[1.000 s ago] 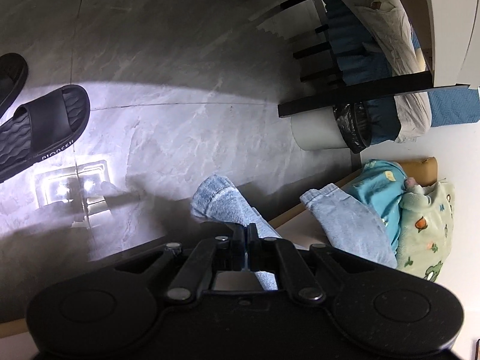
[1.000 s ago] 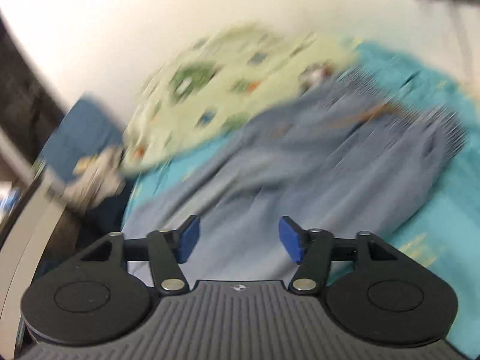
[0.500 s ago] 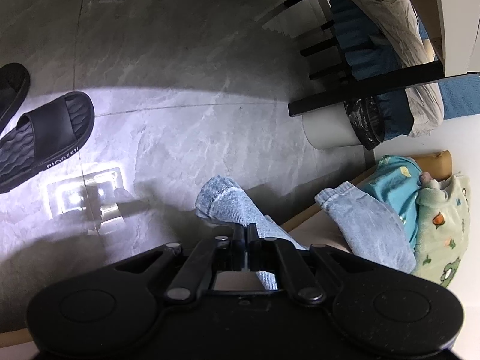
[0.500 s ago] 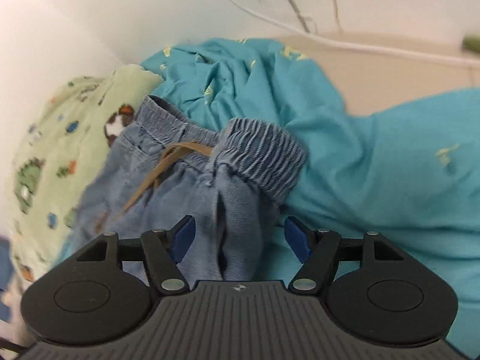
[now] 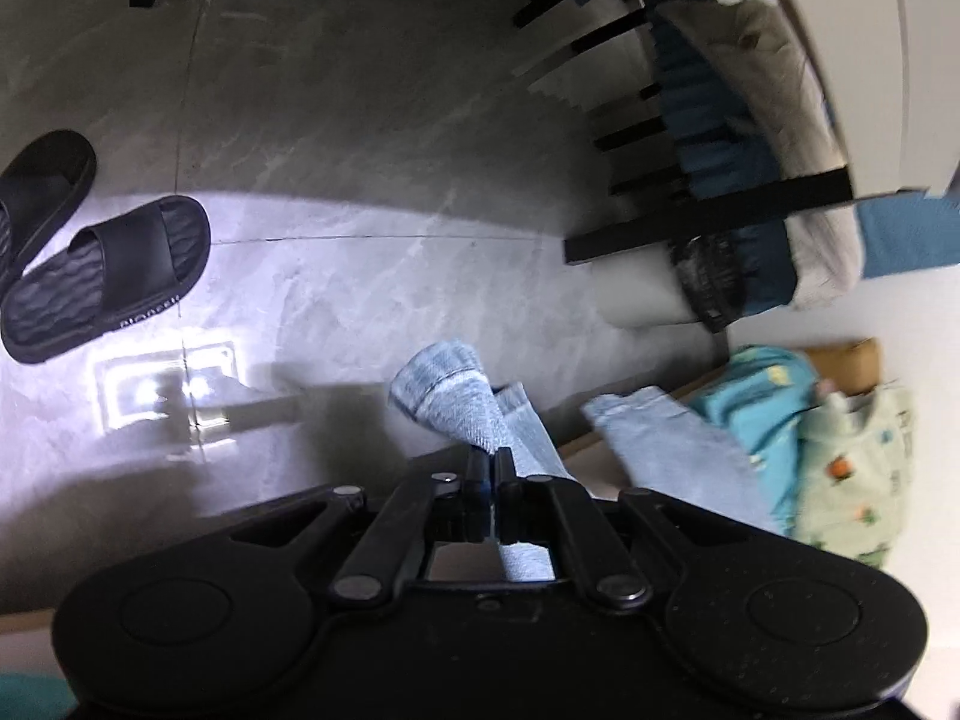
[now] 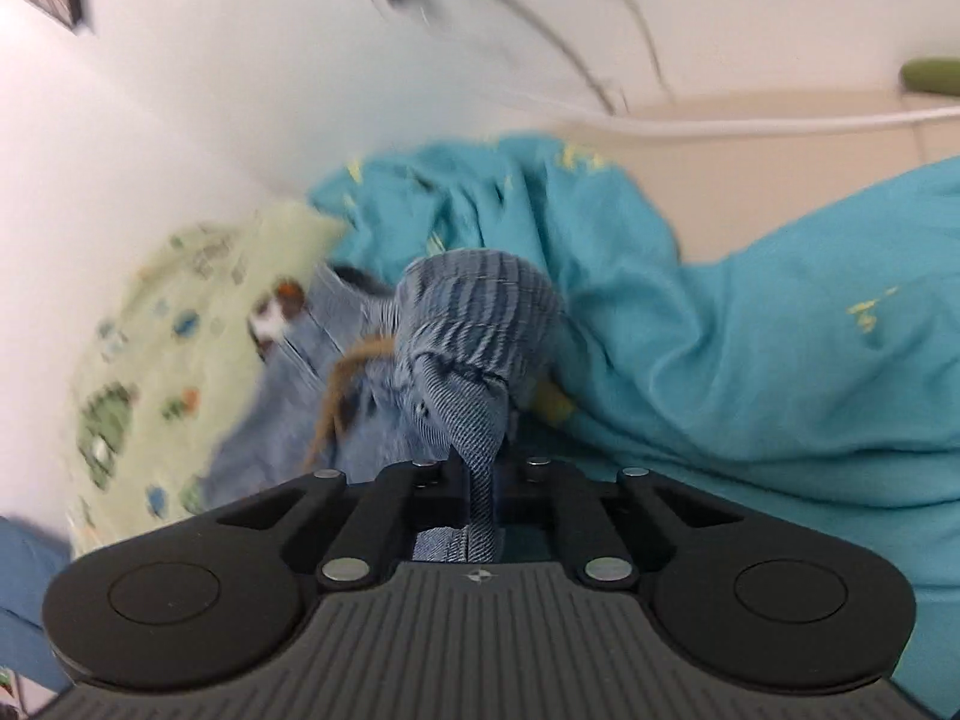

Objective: Fold clothes
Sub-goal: 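Grasp the elastic waistband with the right gripper while the left gripper holds the cuff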

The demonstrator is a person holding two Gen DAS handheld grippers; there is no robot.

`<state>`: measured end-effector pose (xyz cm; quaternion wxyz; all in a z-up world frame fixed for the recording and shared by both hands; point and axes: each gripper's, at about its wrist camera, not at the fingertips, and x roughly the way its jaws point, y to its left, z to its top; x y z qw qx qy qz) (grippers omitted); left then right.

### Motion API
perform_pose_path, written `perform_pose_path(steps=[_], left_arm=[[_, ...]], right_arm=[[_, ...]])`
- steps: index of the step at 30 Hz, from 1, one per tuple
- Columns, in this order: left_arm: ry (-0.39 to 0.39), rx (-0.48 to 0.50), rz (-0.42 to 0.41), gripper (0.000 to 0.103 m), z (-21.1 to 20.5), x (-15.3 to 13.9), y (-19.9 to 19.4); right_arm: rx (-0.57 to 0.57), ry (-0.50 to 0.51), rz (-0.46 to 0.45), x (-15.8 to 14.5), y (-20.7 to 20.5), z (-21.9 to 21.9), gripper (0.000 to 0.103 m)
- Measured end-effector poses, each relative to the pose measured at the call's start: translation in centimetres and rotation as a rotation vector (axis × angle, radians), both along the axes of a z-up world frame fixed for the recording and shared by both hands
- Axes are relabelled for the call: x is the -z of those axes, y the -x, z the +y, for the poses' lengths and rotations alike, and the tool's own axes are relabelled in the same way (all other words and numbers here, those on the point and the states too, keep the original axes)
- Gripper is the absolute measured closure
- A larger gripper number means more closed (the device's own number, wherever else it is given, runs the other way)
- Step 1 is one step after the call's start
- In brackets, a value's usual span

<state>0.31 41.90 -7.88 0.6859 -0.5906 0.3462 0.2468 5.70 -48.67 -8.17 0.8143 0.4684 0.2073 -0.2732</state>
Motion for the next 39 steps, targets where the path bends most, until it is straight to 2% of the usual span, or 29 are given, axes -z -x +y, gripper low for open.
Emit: perform_pose_path(steps=[3, 5, 9, 12, 16, 19, 22, 27, 31, 36, 39], left_arm=[[0.028, -0.017, -0.03, 0.103, 0.2, -0.6, 0.6], [0.04, -0.021, -0.052, 0.103, 0.4, -1.1, 0.4], [0.038, -0.005, -0.082, 0.103, 1.0, -3.1, -2.4], [0.03, 0.017, -0.094, 0.103, 1.4, -4.7, -6.3], [0.028, 0.029, -0.109, 0.103, 1.8, -6.1, -12.5], [0.005, 0.034, -0.104, 0.103, 1.5, -6.3, -17.4], [0.004, 0.028, -0.101, 0.103, 1.4, -5.7, -21.9], [-0.055, 0.056, -0.081, 0.103, 1.4, -4.0, -29.4], [-0.124, 0.087, -0.021, 0.103, 1.0, -1.1, -34.2], [-0.179, 0.12, 0.029, 0.102, 1.0, 3.4, -37.3], [-0.22, 0.141, 0.021, 0.103, 1.3, 4.8, -37.8]], right_arm=[[-0.006, 0.045, 0.022, -1.0, 0.1, 0.3, 0.099], [-0.005, 0.033, 0.024, -1.4, 0.0, 0.2, 0.099], [-0.032, 0.074, -0.001, -4.0, -1.9, 0.9, 0.098], [-0.048, 0.087, -0.01, -6.4, -4.9, 0.9, 0.098], [-0.075, 0.089, 0.009, -9.0, -11.0, 0.7, 0.098], [-0.114, 0.153, 0.024, -10.7, -16.0, 1.6, 0.099], [-0.14, 0.226, 0.039, -11.1, -20.8, 2.5, 0.099], [-0.171, 0.296, 0.074, -8.8, -28.9, 2.9, 0.099], [-0.222, 0.354, 0.117, -4.5, -34.3, 3.2, 0.098], [-0.269, 0.386, 0.151, 1.5, -38.3, 3.3, 0.097], [-0.293, 0.421, 0.145, 3.0, -39.2, 3.4, 0.094]])
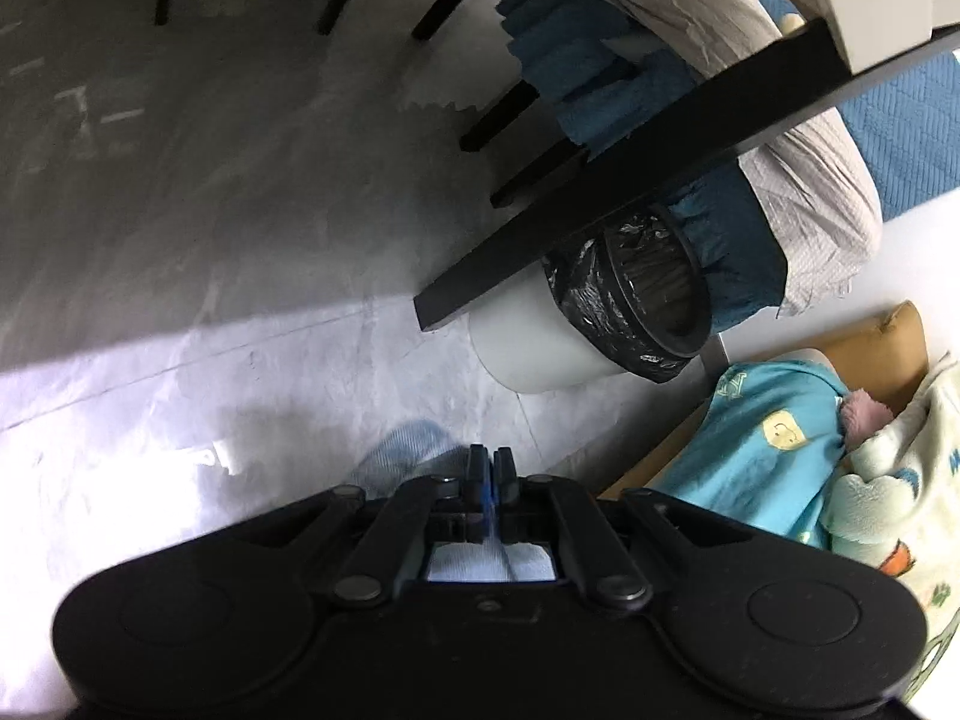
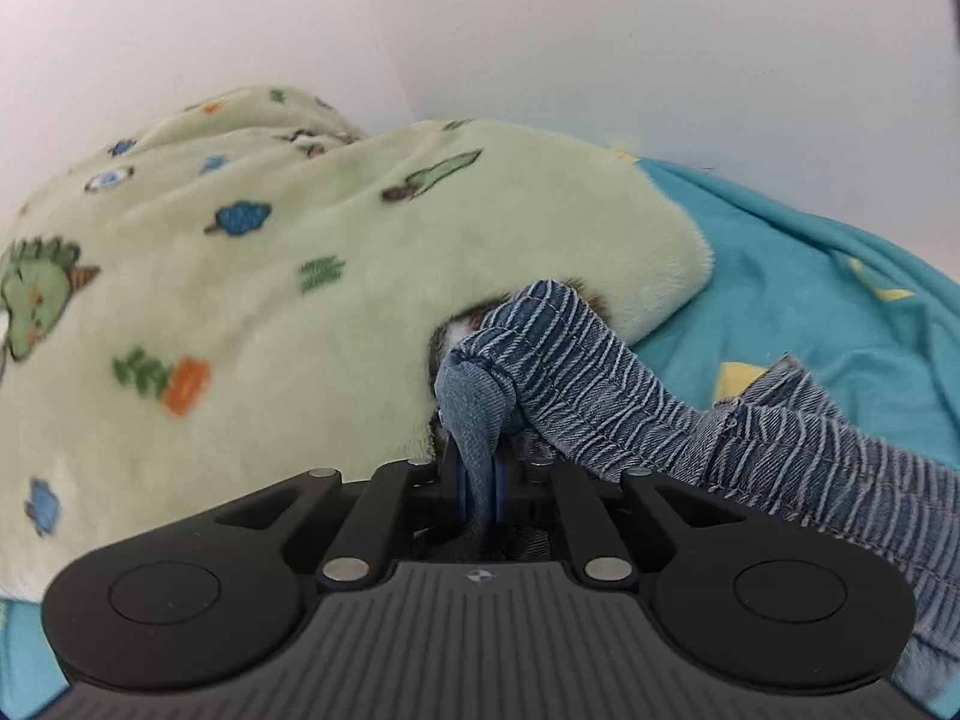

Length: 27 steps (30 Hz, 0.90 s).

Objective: Fold clothes
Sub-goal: 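Grasp the elastic waistband with the right gripper while the left gripper holds the cuff, then lift the jeans cuff with the left gripper and carry it over the jeans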

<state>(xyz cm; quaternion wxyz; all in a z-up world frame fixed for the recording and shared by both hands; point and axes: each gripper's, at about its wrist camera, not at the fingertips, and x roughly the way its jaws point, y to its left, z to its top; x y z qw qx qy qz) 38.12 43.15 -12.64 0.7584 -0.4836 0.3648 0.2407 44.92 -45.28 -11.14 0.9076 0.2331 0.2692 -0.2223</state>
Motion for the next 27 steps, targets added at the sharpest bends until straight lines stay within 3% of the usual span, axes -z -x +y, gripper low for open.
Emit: perform_pose_path(steps=[4, 7, 8, 9, 11, 13, 18, 21, 27], left_arm=[[-0.038, 0.039, -0.046, 0.102, -0.1, 0.3, 0.7], [0.01, 0.066, -0.091, 0.093, -0.4, 0.1, 2.8], [0.032, 0.071, -0.106, 0.083, -0.6, 0.2, 3.8], [0.062, 0.065, -0.116, 0.071, -0.7, 0.5, 5.0], [0.123, 0.056, -0.137, 0.059, -1.0, 1.1, 7.5], [0.205, 0.059, -0.141, 0.056, -1.6, 2.3, 10.4], [0.394, 0.03, -0.114, 0.039, -2.3, 6.3, 17.2], [0.537, 0.0, -0.088, 0.037, -2.4, 8.9, 20.0], [0.697, -0.026, -0.118, 0.03, -3.3, 12.0, 20.4]], right_arm=[[-0.028, 0.03, 0.017, 0.5, -0.1, 0.1, 0.086], [-0.066, 0.008, 0.007, -0.3, 1.0, 0.1, 0.061], [-0.078, 0.005, 0.007, -0.8, 1.5, 0.3, 0.057], [-0.089, 0.003, 0.007, -1.3, 2.1, 0.5, 0.057], [-0.11, -0.003, -0.017, -2.3, 3.9, 1.0, 0.053], [-0.127, -0.014, -0.037, -3.2, 6.7, 1.6, 0.049], [-0.198, 0.047, 0.013, -4.6, 13.8, 3.8, 0.049], [-0.225, 0.038, 0.031, -4.8, 18.1, 5.1, 0.049], [-0.249, -0.082, 0.041, -5.1, 25.1, 8.1, 0.048]])
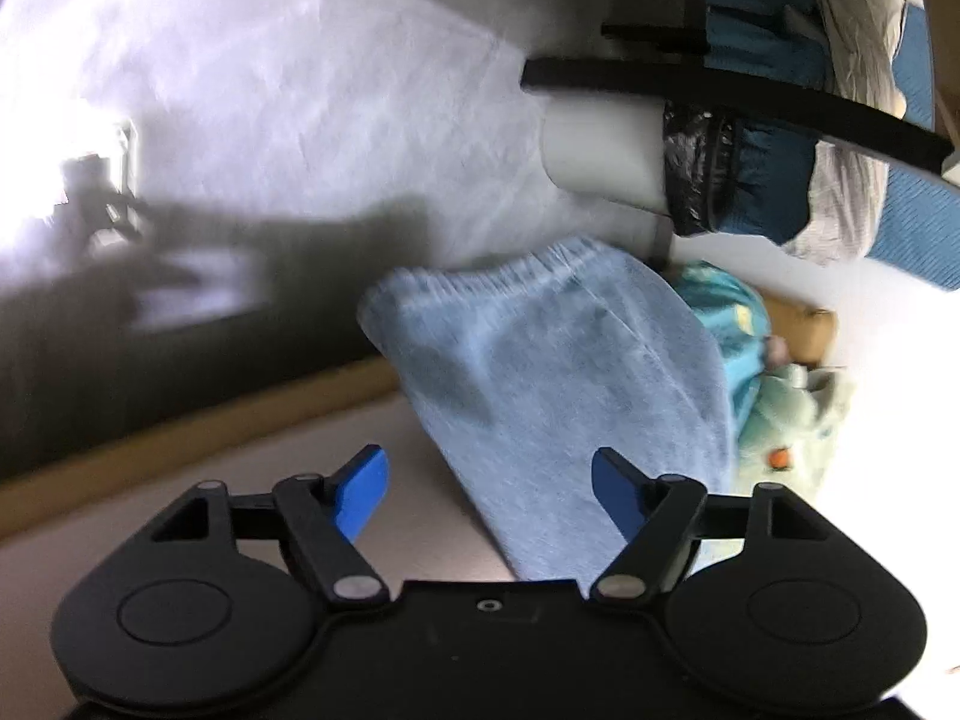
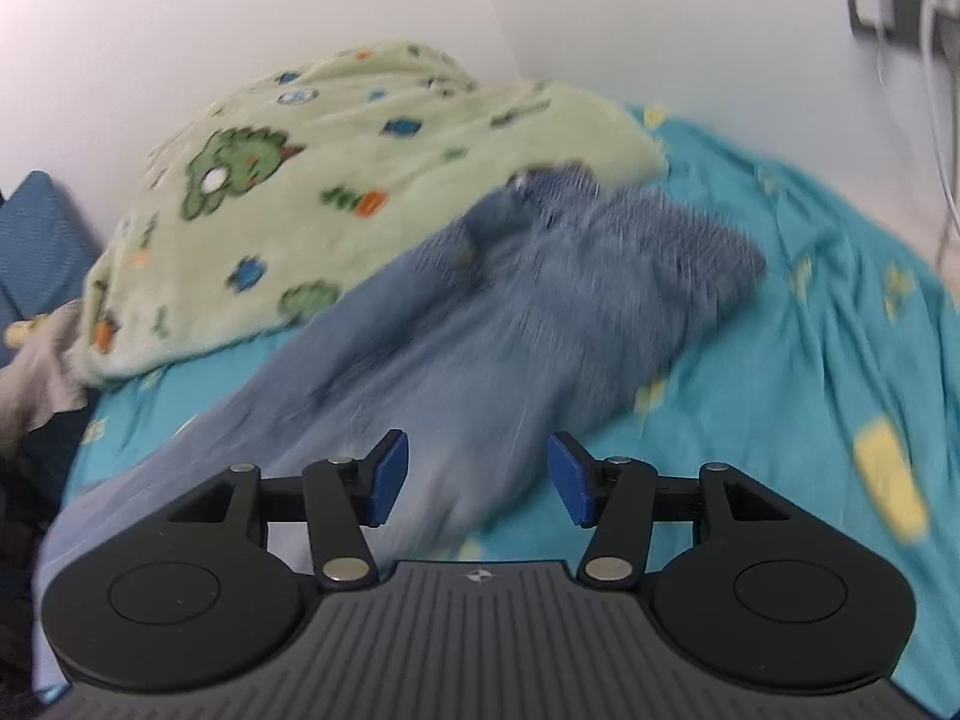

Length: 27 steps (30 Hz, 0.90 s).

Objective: Fold clothes
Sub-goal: 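Lift the jeans cuff with the left gripper and carry it over the jeans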

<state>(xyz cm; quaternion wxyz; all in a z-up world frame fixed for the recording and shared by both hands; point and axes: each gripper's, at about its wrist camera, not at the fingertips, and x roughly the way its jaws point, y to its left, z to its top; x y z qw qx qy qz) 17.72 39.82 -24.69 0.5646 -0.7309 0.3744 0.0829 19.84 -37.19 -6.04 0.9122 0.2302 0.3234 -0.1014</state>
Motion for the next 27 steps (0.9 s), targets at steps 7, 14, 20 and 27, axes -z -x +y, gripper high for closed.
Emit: perform_pose_path(steps=[7, 14, 20, 27], left_arm=[[0.061, -0.007, -0.012, 0.03, -0.7, 2.7, -2.9], [0.045, -0.069, -0.081, 0.044, -1.2, 4.5, -7.4], [-0.161, -0.059, -0.134, 0.084, -0.4, 0.1, -9.3], [-0.538, -0.021, -0.225, 0.087, -2.1, -12.2, -9.1]], right_arm=[[0.015, -0.069, 0.011, -0.6, 1.8, 2.5, 0.045], [0.068, -0.13, 0.044, 1.3, -0.2, 3.0, 0.045], [0.072, -0.163, 0.046, 1.9, -0.7, 3.6, 0.045], [0.062, -0.157, 0.009, 1.3, -0.2, 3.5, 0.046]])
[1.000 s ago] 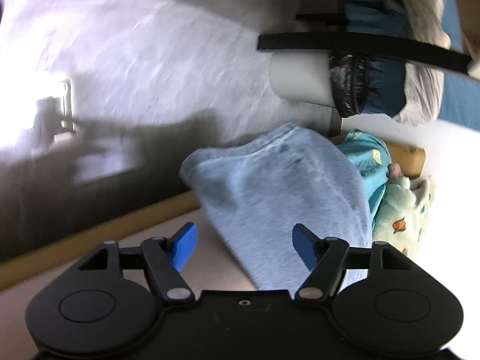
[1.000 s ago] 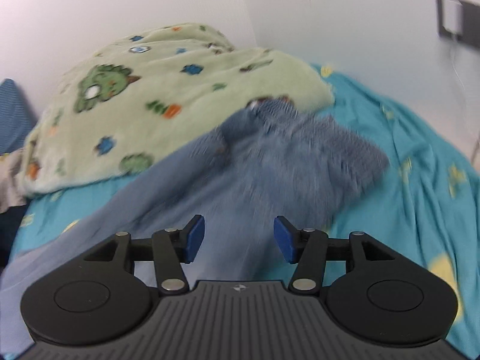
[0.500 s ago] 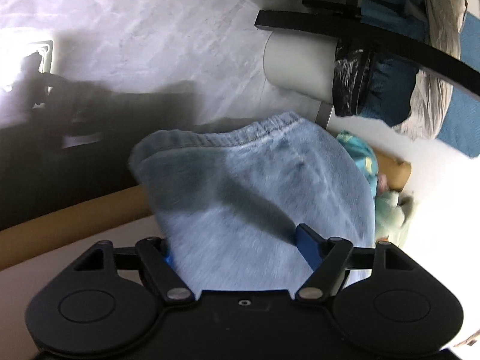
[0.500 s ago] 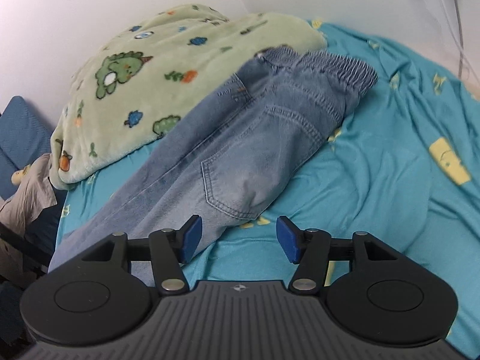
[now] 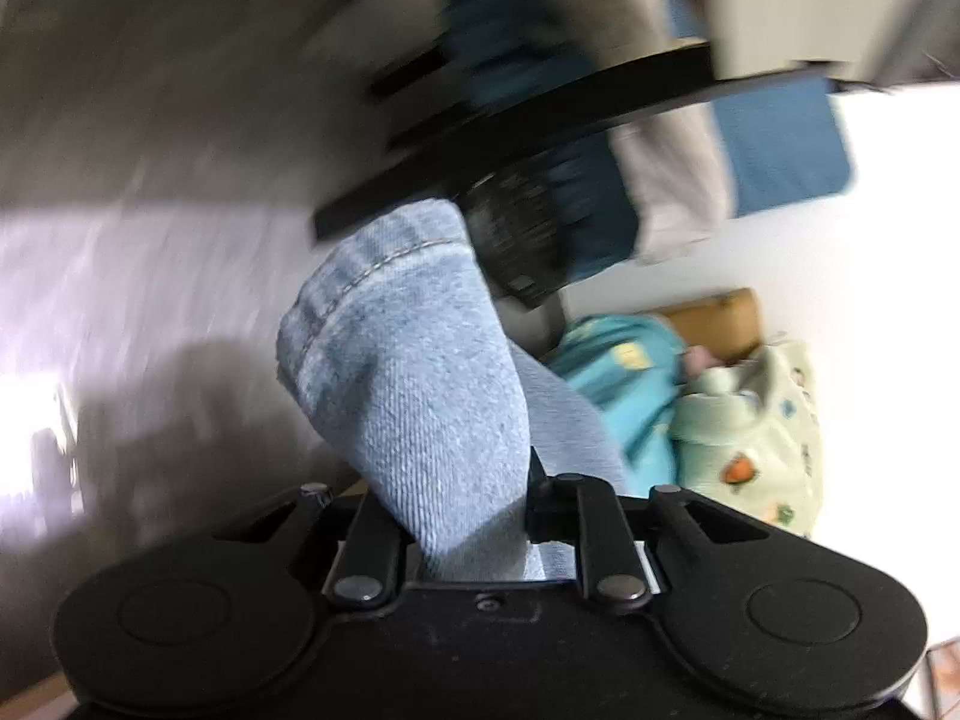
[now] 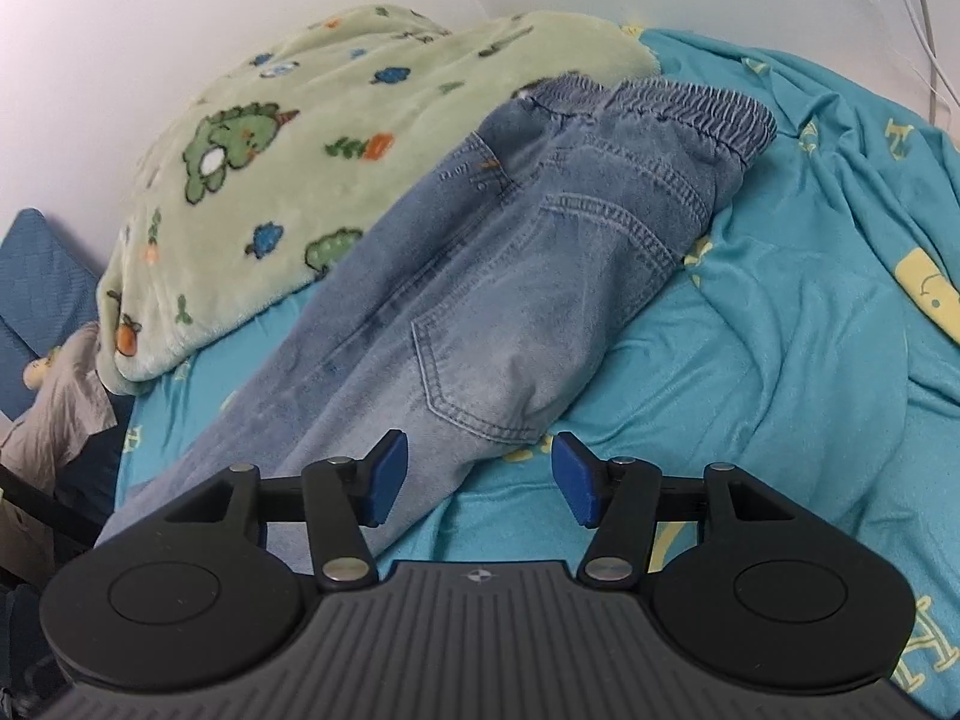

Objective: Fold clothes
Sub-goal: 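Lift the jeans cuff with the left gripper and carry it over the jeans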

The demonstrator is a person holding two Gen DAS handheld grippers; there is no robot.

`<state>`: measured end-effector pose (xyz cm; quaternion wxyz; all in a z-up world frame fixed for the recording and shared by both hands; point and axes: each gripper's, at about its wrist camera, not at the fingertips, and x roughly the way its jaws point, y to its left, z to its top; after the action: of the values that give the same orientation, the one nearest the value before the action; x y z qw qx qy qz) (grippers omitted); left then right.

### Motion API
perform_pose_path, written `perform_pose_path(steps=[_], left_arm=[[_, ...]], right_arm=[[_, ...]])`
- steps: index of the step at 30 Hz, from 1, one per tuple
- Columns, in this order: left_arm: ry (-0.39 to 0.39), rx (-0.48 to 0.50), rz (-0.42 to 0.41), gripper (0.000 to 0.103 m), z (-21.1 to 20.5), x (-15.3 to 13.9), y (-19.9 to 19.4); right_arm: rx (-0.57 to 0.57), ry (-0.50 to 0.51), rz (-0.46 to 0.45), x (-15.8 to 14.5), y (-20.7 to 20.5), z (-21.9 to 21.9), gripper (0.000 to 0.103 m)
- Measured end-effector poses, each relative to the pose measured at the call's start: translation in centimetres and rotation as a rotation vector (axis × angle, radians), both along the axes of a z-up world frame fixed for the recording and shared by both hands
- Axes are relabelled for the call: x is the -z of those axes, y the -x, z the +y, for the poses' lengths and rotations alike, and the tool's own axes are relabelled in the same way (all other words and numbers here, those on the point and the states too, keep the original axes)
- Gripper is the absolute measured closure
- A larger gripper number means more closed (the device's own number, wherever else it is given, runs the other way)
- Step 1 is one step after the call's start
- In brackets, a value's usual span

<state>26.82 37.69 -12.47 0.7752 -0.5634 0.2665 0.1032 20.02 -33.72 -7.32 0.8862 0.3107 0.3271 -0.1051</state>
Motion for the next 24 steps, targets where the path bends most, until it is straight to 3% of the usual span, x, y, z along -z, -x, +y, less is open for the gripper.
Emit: perform_pose_path(steps=[7, 13, 18, 24], left_arm=[[-0.275, 0.045, -0.068, 0.087, -6.8, -12.0, -0.4], [-0.468, 0.078, -0.151, 0.087, -16.2, -18.5, -0.7], [-0.575, 0.105, -0.19, 0.087, -24.8, -20.4, -1.6], [-0.671, 0.153, -0.226, 0.087, -34.1, -19.8, -3.0]], right_arm=[[-0.004, 0.001, -0.043, -1.0, 1.4, -0.3, 0.046], [-0.057, 0.03, -0.09, -1.8, 2.2, 0.4, 0.046], [-0.075, 0.027, -0.121, -2.2, 2.6, -0.2, 0.046], [-0.041, -0.066, -0.157, -2.2, 3.5, -3.3, 0.046]])
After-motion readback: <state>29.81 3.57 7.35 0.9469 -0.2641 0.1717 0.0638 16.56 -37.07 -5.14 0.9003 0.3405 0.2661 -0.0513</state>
